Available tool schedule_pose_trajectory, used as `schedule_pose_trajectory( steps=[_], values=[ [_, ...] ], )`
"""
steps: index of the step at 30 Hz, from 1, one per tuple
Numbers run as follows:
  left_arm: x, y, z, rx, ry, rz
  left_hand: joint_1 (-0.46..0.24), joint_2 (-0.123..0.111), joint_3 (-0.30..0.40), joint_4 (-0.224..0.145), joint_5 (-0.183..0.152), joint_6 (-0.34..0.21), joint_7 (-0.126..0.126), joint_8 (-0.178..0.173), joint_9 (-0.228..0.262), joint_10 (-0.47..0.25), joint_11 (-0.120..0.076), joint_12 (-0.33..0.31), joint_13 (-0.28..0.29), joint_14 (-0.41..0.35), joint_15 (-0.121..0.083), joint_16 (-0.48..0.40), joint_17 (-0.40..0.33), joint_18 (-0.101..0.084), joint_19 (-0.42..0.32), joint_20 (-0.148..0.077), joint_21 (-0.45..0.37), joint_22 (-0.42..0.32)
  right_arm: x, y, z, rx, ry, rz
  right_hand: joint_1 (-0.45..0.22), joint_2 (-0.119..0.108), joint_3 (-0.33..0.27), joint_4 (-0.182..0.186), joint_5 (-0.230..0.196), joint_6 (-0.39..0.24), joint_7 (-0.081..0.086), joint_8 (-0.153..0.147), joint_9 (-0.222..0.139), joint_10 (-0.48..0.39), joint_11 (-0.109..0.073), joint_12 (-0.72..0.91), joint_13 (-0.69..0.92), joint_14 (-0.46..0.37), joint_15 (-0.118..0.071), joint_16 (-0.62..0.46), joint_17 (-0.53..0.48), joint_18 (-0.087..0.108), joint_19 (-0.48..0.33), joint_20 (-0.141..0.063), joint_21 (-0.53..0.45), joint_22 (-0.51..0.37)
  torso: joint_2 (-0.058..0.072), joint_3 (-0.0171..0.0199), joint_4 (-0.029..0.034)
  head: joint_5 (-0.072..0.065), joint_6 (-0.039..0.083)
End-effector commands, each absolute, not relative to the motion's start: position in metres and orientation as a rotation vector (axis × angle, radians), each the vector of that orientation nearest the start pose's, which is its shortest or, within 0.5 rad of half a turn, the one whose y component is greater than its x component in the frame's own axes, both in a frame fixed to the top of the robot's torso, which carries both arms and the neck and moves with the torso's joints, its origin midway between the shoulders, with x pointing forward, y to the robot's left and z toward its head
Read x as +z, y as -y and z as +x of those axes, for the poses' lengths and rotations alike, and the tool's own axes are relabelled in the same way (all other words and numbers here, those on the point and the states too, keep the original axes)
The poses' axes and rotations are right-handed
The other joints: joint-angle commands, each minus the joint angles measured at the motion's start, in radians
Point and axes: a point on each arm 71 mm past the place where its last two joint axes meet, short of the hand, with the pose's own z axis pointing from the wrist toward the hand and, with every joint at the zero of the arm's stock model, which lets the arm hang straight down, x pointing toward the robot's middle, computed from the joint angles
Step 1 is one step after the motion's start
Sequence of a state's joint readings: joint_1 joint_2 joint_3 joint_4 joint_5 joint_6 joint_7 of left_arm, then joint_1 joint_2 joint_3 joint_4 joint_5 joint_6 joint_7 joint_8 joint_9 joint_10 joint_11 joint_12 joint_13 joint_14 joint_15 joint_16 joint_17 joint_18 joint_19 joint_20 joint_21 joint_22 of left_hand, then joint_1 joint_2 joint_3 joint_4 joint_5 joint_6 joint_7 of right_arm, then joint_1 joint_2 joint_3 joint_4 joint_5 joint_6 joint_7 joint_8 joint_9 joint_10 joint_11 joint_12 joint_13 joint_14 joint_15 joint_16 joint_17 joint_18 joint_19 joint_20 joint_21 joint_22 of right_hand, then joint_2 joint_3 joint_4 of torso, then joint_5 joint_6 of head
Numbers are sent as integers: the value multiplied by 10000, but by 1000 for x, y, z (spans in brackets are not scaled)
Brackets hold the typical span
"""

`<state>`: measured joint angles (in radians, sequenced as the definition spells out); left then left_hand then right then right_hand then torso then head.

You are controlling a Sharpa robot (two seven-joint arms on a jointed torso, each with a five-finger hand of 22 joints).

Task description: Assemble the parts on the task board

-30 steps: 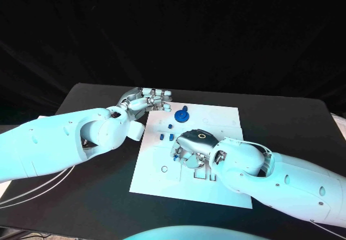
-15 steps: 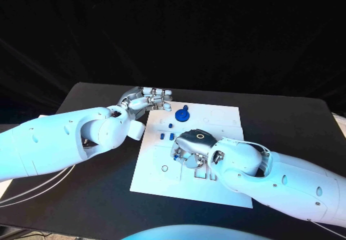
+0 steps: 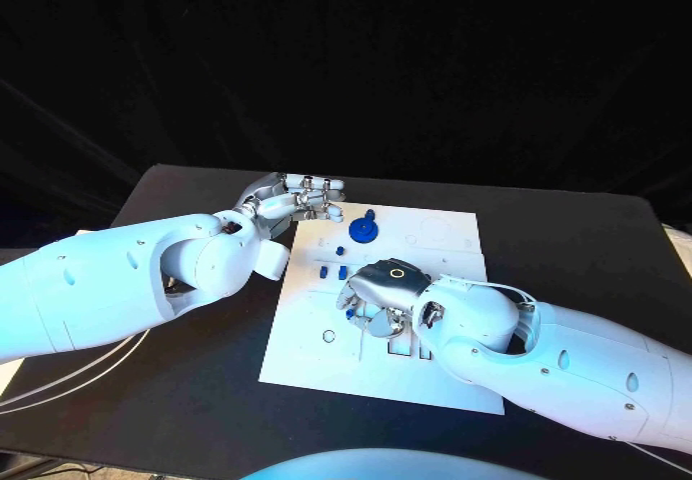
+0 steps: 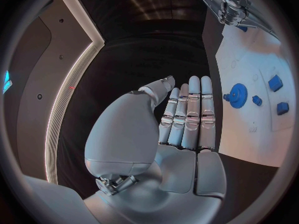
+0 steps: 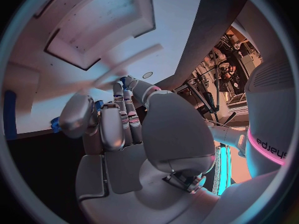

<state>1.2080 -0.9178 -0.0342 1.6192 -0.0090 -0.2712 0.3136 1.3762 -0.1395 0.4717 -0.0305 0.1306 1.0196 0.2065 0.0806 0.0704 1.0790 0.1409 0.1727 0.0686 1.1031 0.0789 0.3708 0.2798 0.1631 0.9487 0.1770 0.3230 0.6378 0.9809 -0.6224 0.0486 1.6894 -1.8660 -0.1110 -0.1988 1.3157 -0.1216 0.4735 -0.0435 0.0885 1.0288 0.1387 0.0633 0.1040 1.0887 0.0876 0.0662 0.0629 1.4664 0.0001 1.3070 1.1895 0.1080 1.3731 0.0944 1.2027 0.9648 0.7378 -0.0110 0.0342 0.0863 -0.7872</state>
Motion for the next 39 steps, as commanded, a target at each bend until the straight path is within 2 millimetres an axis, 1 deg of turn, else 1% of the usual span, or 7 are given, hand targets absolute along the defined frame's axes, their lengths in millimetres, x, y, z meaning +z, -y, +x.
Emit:
schedule_pose_trajectory(
  steps=[1,10,15,21,23,29,39],
  values=[
    [-169,-210,471,-16149,-15236,-11076,-29,71,-51,7,54,-25,9,56,1,-75,29,63,-17,67,-8,-57,-14,170,71,-10,-43,-19,-232,50,395,7597,-17042,-6161,12,-33,-115,-36,-15,-121,46,8,-44,-436,130,55,21,343,66,-63,-90,113,-125,42,-229,-320,-8,4,10,-14,17],
    [-169,-211,471,-16132,-15244,-11088,-24,79,-54,3,56,-25,7,57,1,-84,28,62,-18,72,-7,-81,-20,170,70,-10,-52,-33,-224,55,392,8101,-16447,-5663,109,62,-195,-93,191,-16,77,64,-37,-578,138,265,54,295,74,-180,-262,125,-104,75,-291,-387,6,12,5,-51,43],
    [-169,-212,472,-16106,-15241,-11100,-24,79,-54,3,56,-25,7,57,1,-84,28,62,-18,72,-7,-81,-20,170,70,-10,-52,-33,-214,64,389,8342,-16031,-5276,171,115,-173,-135,341,36,71,63,-37,-429,102,498,79,284,49,-213,-307,125,-59,55,-287,-374,-18,8,-17,-98,136],
    [-169,-213,472,-16098,-15231,-11075,-26,84,-76,-1,54,-29,11,59,0,-97,30,66,-19,96,-4,-129,-32,170,79,-8,-67,-61,-195,104,402,8365,-16296,-4042,10,31,-292,-65,392,96,17,56,-37,-303,47,700,60,279,3,-268,-399,123,-24,40,-314,-411,-54,-7,-57,-351,312],
    [-169,-214,472,-16090,-15227,-11072,-46,82,-99,10,50,-30,12,61,0,-99,34,70,-19,111,-1,-147,-35,168,85,-4,-75,-75,-188,118,409,8279,-16359,-3702,-15,-16,-357,-58,457,38,-51,22,-56,-515,-9,628,9,267,-131,-327,-477,148,-29,-29,-361,-472,-79,-18,-87,-389,356],
    [-169,-215,472,-16068,-15218,-11072,-49,82,-103,11,49,-30,12,61,0,-100,34,71,-19,113,-1,-151,-36,167,86,-3,-76,-78,-165,161,426,7273,-16058,-3675,-54,-159,-583,-66,636,-56,-147,5,-89,-660,-39,617,3,284,-219,-335,-490,139,6,-106,-377,-472,-122,-27,-175,-472,426],
    [-169,-213,472,-16155,-15275,-11030,-45,85,-112,8,49,-29,9,63,1,-100,32,74,-18,126,-4,-162,-38,169,93,-3,-79,-87,-165,182,434,5412,-16420,-4857,-17,-245,-933,-54,606,-147,-290,-2,-127,-917,-177,557,-3,319,-440,-352,-519,128,71,-313,-403,-475,-159,-24,-201,-521,472]
  ],
)
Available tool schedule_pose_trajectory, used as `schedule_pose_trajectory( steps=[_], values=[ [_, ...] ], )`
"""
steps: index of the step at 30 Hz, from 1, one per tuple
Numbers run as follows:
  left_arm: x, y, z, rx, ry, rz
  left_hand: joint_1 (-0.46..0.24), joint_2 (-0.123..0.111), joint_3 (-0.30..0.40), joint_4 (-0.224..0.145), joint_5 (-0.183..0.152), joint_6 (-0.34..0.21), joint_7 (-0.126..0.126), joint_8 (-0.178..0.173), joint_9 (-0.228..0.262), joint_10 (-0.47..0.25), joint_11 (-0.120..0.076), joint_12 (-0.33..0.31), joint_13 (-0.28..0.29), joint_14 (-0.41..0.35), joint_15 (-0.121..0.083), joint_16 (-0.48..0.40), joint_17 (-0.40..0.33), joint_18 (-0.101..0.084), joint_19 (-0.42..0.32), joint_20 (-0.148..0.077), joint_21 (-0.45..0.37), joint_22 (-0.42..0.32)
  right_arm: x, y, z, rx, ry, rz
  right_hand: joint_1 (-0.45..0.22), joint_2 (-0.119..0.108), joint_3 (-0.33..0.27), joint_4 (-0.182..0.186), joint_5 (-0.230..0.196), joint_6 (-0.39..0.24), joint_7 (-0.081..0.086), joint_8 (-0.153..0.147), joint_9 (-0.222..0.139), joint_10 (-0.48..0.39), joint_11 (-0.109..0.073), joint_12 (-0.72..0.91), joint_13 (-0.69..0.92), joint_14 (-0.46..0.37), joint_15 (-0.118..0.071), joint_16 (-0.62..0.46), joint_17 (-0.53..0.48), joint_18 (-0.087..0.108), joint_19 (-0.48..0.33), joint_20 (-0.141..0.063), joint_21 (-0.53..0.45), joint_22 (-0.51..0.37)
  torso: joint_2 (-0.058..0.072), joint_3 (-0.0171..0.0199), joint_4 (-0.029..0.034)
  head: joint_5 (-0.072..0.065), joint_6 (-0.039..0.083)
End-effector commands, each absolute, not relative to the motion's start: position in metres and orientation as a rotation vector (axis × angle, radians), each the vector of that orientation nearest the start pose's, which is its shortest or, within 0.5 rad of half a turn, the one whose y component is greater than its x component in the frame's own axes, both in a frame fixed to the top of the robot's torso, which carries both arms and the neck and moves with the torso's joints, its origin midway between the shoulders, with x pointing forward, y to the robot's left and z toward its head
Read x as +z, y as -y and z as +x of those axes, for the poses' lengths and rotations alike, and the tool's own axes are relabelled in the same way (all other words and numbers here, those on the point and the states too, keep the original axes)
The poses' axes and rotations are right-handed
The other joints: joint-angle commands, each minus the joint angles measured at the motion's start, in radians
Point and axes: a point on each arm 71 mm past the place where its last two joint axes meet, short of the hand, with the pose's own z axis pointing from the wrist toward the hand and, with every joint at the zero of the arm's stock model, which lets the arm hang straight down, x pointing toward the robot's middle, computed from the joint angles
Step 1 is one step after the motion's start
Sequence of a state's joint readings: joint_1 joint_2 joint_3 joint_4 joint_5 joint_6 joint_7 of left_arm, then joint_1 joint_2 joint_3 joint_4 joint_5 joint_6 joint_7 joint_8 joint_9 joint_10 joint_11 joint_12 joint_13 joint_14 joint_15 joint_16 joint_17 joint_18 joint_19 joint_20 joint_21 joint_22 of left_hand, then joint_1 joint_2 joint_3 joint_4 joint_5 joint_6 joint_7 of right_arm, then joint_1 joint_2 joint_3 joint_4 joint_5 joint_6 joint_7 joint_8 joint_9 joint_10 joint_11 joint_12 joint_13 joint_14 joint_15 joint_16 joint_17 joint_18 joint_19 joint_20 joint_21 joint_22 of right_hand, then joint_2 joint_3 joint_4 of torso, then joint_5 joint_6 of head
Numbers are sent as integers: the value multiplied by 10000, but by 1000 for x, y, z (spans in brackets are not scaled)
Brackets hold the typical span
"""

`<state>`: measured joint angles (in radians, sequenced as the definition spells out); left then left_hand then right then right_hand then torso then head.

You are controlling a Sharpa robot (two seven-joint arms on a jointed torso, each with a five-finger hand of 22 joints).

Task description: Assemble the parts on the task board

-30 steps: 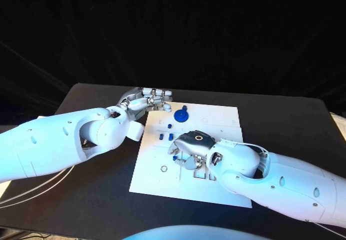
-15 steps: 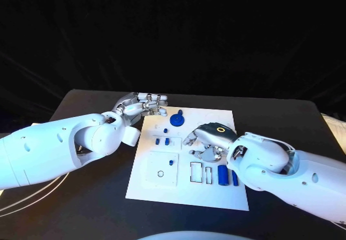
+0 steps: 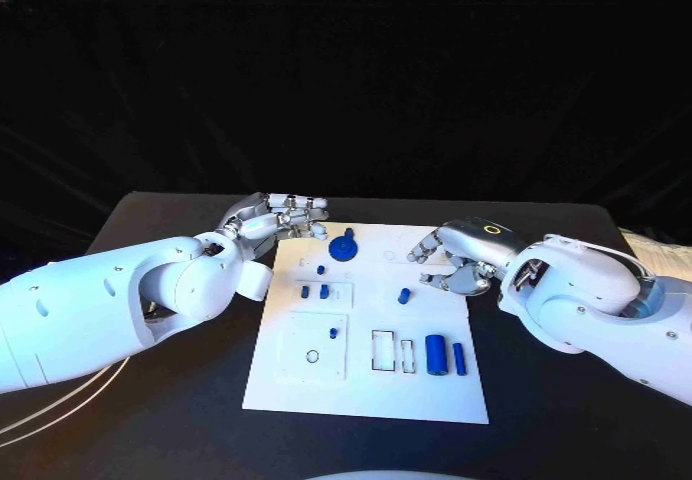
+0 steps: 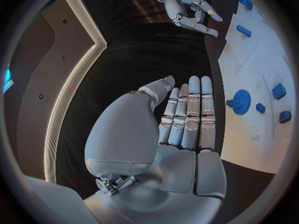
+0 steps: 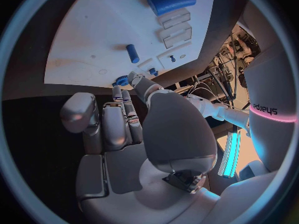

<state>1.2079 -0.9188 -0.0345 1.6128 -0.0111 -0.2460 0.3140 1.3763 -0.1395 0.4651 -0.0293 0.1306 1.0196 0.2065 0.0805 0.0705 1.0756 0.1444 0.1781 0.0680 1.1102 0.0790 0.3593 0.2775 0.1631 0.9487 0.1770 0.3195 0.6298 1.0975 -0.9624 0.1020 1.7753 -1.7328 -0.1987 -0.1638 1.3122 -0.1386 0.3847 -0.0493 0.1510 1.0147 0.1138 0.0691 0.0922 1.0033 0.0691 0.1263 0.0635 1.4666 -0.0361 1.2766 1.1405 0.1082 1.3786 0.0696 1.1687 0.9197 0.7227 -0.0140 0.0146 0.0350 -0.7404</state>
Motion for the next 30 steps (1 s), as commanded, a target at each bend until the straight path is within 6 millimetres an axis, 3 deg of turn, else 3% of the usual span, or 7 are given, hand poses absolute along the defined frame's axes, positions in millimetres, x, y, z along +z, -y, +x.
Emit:
schedule_pose_trajectory(
  steps=[1,4,8,30],
  values=[
    [-170,-213,472,-16160,-15280,-11028,-45,85,-46,-3,49,-28,9,64,0,-65,-3,20,-12,55,-5,-48,-15,169,93,-3,-44,-7,-166,182,435,5376,-16462,-4904,23,-78,-59,3,-21,-10,-43,-61,-11,-73,4,-47,-10,311,-80,-74,-65,132,4,-69,-90,-64,-9,6,0,-9,3],
    [-170,-212,472,-16172,-15297,-11024,-52,90,-59,0,48,-27,8,66,1,-66,-3,23,-12,66,-4,-62,-17,170,100,-2,-49,-18,-172,177,436,5255,-16734,-5219,89,-73,-107,-23,-23,-16,-57,-56,-16,-53,-12,-27,1,292,-81,-146,-157,143,-26,-81,-167,-162,-17,2,-8,4,-3],
    [-170,-212,472,-16190,-15316,-11019,-52,90,-59,1,48,-27,8,66,1,-66,-3,23,-12,67,-4,-63,-17,170,100,-2,-49,-18,-179,171,435,5277,-17042,-5508,151,-11,-141,-26,-16,25,-82,-39,-13,95,-19,55,15,296,-68,-165,-176,137,-22,-78,-193,-177,8,-6,41,0,-29],
    [-170,-212,472,-16221,-15330,-11008,-95,95,-128,25,51,-37,2,69,-1,-97,1,28,-14,77,11,-169,-41,166,96,14,-108,-97,-194,150,435,5502,-17304,-5923,241,333,10,86,-125,524,-20,49,61,800,-28,219,-9,325,102,-177,-206,123,42,58,-234,-186,5,2,31,51,-140]
  ],
)
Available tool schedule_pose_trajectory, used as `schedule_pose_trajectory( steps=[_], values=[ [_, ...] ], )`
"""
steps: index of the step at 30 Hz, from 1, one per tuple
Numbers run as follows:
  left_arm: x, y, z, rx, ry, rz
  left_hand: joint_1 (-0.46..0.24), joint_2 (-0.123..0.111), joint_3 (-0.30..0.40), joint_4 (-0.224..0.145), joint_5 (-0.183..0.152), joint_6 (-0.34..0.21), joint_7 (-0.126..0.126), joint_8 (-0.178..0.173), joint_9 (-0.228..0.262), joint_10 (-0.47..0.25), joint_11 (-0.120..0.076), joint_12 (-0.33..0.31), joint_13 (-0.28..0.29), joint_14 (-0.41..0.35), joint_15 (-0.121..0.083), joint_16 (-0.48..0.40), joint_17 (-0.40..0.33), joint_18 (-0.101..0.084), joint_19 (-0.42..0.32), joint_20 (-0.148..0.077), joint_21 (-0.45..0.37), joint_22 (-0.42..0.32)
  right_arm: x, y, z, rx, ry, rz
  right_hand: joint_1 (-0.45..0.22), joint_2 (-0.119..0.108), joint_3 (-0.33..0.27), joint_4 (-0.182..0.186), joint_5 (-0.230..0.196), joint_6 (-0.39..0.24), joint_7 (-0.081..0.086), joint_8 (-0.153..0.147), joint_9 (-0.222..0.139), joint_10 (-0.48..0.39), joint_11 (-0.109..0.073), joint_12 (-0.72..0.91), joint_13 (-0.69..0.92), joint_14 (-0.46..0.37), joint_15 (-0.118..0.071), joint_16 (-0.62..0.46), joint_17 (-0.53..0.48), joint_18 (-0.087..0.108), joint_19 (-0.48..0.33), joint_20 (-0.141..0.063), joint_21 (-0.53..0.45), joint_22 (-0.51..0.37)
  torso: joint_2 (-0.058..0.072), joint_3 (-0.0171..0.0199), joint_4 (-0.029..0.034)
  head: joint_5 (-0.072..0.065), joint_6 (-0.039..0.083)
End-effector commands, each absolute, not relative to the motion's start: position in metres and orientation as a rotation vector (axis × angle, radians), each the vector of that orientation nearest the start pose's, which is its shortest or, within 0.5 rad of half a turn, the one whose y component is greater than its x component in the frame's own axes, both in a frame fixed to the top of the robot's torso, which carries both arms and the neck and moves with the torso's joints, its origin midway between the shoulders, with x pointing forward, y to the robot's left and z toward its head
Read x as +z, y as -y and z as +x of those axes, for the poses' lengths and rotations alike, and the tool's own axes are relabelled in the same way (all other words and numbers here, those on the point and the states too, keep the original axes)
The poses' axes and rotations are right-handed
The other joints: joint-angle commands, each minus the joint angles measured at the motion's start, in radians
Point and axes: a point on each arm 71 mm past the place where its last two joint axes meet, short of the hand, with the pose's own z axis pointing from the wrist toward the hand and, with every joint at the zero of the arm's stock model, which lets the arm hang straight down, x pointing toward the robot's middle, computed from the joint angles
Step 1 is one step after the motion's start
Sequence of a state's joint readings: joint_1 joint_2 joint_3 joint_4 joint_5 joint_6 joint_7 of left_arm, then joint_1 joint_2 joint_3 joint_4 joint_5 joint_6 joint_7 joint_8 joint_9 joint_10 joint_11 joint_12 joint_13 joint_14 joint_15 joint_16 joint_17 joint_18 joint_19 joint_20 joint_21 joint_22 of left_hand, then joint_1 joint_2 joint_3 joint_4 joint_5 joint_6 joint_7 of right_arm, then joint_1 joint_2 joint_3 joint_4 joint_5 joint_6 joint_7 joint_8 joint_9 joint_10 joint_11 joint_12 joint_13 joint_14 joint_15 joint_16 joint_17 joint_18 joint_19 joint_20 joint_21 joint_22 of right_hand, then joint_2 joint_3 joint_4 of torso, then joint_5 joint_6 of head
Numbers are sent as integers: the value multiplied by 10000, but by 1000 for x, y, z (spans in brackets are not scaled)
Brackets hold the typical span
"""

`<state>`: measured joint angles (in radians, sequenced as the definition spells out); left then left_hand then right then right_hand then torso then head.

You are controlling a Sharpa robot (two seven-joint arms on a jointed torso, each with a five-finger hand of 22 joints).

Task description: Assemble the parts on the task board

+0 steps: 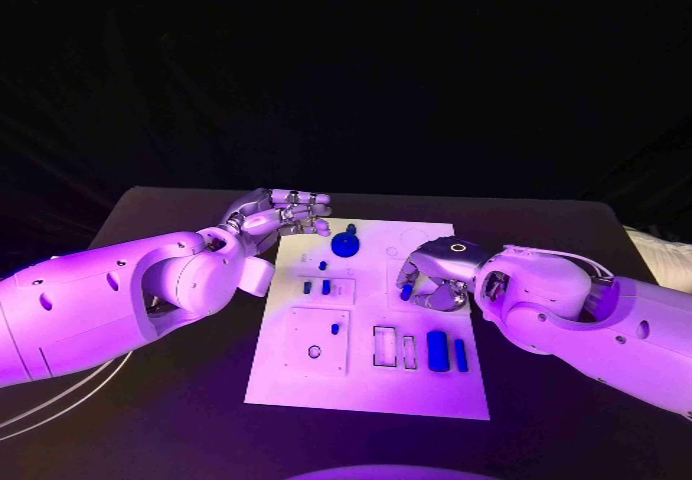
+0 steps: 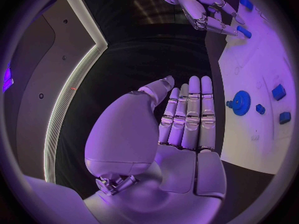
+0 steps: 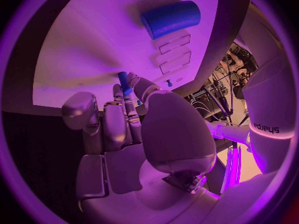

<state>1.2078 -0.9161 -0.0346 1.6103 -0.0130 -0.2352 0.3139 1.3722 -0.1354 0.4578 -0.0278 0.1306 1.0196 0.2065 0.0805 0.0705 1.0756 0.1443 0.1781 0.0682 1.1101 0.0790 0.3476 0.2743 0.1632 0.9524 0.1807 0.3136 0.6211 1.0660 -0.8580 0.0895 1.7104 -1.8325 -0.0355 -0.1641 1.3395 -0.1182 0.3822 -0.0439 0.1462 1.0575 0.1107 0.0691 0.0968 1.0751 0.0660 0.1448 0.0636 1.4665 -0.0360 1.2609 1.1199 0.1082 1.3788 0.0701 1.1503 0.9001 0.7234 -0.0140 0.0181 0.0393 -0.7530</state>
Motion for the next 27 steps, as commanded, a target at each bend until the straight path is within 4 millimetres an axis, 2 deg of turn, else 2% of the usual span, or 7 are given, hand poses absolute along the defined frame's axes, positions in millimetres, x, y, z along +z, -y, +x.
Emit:
schedule_pose_trajectory(
  steps=[1,10,14,17,27],
  values=[
    [-170,-212,472,-16222,-15335,-11008,-54,54,-56,9,51,-37,2,69,-1,-98,1,29,-15,77,11,-52,-9,165,59,-23,-49,-9,-194,150,435,5510,-17274,-5905,-36,147,51,45,-101,116,15,50,18,109,3,31,-11,327,105,-17,1,124,41,57,-52,7,1,4,-5,8,-25],
    [-170,-212,472,-16197,-15328,-11018,-43,62,-61,3,53,-37,0,71,0,-101,-1,32,-15,88,8,-68,-11,169,65,-24,-57,-23,-192,149,437,5492,-16885,-5664,27,374,298,124,-277,580,-1,178,118,741,-80,136,35,340,86,32,43,123,84,64,-24,56,-3,-1,3,23,-89],
    [-170,-212,472,-16196,-15328,-11019,-41,60,-69,0,52,-47,1,67,-2,-110,0,30,-16,98,7,-77,-12,170,71,-24,-60,-32,-189,148,437,5443,-16518,-5508,320,658,589,3,-707,1086,-44,423,268,1389,-202,301,121,375,-7,163,201,99,156,-6,95,227,-3,0,-3,40,-111],
    [-170,-212,472,-16202,-15333,-11017,-41,60,-69,0,52,-47,1,67,-2,-110,0,30,-16,98,7,-77,-12,170,71,-24,-60,-32,-188,148,438,5383,-16335,-5460,449,746,724,-97,-873,1307,-83,553,376,1761,-293,371,192,392,-75,236,287,85,201,-81,174,335,-3,-1,-1,42,-122],
    [-170,-212,472,-16193,-15351,-11025,-33,71,-74,-3,54,-46,1,69,-2,-113,-1,33,-16,112,4,-90,-13,172,81,-25,-65,-44,-182,146,431,5721,-15964,-5179,477,709,941,-200,-881,1302,-56,564,489,1888,-293,206,220,395,-93,286,339,65,224,-142,219,397,-18,-8,-2,34,-140]
  ],
)
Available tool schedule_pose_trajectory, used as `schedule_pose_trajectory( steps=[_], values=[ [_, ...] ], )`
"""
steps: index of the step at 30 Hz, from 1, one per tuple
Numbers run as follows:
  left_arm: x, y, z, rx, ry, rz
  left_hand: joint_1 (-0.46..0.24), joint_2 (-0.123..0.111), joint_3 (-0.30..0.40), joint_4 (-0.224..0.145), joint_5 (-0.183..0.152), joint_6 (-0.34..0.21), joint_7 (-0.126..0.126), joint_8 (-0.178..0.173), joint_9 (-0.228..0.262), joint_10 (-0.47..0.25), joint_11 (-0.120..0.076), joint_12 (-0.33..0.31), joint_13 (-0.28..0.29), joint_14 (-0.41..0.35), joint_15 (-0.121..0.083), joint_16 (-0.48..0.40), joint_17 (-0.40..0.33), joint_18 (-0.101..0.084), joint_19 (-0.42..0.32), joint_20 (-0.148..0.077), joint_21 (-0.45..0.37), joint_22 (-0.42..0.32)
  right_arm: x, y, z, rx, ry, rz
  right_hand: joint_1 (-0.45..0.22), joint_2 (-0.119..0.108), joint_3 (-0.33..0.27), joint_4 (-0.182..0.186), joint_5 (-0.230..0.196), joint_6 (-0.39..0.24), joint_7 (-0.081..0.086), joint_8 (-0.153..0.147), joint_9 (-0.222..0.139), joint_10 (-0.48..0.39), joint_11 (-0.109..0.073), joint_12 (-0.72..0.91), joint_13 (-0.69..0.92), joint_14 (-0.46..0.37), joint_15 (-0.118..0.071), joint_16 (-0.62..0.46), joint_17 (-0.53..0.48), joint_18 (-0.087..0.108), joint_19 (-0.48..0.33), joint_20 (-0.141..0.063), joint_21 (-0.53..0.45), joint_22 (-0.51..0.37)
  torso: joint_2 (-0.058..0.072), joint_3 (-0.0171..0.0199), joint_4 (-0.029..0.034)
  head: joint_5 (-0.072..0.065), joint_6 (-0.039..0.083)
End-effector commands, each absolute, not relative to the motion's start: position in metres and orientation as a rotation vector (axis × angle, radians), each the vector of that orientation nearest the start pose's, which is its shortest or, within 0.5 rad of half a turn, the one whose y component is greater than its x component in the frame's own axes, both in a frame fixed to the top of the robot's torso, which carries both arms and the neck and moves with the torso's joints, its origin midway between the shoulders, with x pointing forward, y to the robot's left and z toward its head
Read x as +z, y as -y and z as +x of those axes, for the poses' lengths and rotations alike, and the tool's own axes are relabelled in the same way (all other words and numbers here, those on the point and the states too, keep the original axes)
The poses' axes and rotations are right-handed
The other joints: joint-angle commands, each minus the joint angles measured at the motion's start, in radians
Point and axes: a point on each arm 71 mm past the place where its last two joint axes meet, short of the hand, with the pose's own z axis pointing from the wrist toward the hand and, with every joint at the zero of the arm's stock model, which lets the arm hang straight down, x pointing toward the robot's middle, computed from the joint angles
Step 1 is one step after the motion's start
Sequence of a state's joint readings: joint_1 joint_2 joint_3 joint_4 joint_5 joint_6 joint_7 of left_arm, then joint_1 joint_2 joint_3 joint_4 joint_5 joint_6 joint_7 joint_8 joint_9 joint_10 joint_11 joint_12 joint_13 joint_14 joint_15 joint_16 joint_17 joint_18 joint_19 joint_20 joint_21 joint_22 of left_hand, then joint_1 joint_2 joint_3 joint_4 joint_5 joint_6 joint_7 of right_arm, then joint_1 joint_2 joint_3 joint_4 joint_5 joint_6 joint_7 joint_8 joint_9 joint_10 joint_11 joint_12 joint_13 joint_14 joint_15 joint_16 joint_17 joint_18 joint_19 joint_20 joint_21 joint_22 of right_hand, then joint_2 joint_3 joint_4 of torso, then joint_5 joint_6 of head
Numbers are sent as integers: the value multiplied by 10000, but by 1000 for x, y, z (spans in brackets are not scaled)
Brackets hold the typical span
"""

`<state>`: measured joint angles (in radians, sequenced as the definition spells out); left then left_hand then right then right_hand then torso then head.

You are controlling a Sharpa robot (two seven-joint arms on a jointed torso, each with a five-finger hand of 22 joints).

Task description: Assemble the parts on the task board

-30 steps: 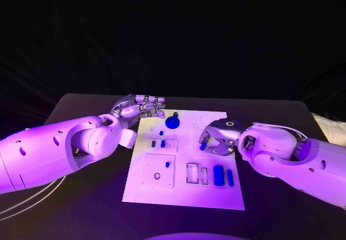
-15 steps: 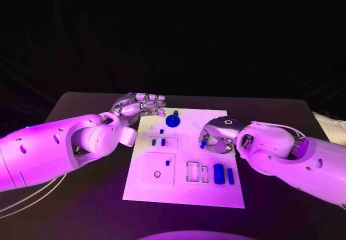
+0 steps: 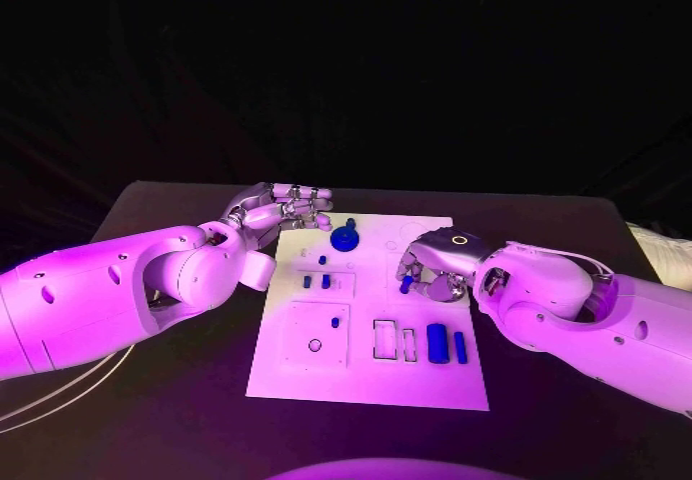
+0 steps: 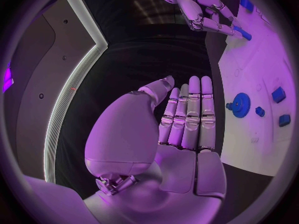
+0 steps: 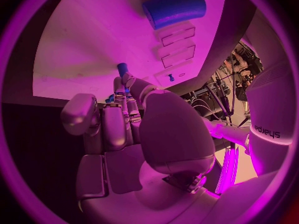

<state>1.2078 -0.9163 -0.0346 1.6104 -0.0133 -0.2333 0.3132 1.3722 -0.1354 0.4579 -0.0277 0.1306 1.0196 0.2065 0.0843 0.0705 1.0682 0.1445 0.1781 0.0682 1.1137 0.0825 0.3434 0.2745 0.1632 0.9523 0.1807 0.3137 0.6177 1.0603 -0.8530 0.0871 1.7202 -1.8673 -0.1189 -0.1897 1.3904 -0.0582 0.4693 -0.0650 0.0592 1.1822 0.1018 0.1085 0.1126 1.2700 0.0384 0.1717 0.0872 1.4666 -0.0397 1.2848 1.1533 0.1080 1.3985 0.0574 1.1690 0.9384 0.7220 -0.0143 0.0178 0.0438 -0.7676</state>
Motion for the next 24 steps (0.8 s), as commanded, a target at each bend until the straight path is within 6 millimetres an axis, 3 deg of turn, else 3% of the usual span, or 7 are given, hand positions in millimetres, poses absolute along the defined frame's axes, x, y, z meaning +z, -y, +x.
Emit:
schedule_pose_trajectory(
  steps=[1,11,24],
  values=[
    [-170,-212,472,-16190,-15357,-11025,-32,73,-74,-4,54,-45,1,31,-2,-39,-3,33,-16,79,-32,-48,-15,173,83,-24,-65,-11,-181,146,430,5799,-15978,-5103,-42,101,88,8,-9,39,41,160,339,-75,-8,-95,-19,393,-50,48,5,67,24,-13,27,7,-8,-7,3,-13,6],
    [-170,-212,472,-16159,-15383,-11009,-22,81,-81,-10,54,-33,1,39,1,-39,-5,38,-15,93,-34,-61,-16,175,94,-26,-68,-22,-162,144,413,6907,-16161,-4332,-142,6,72,14,7,5,79,133,382,-123,31,-227,-29,391,-22,58,9,62,24,2,35,18,16,-5,-1,10,18],
    [-170,-210,472,-16206,-15438,-10994,-22,80,-85,-11,53,-31,2,41,2,-39,-4,40,-15,95,-34,-67,-17,175,96,-26,-70,-26,-153,97,390,8621,-15836,-4827,-245,-31,38,52,23,-80,114,65,414,-202,78,-384,-46,383,17,54,-8,67,8,27,14,-13,0,-11,3,174,-93]
  ],
)
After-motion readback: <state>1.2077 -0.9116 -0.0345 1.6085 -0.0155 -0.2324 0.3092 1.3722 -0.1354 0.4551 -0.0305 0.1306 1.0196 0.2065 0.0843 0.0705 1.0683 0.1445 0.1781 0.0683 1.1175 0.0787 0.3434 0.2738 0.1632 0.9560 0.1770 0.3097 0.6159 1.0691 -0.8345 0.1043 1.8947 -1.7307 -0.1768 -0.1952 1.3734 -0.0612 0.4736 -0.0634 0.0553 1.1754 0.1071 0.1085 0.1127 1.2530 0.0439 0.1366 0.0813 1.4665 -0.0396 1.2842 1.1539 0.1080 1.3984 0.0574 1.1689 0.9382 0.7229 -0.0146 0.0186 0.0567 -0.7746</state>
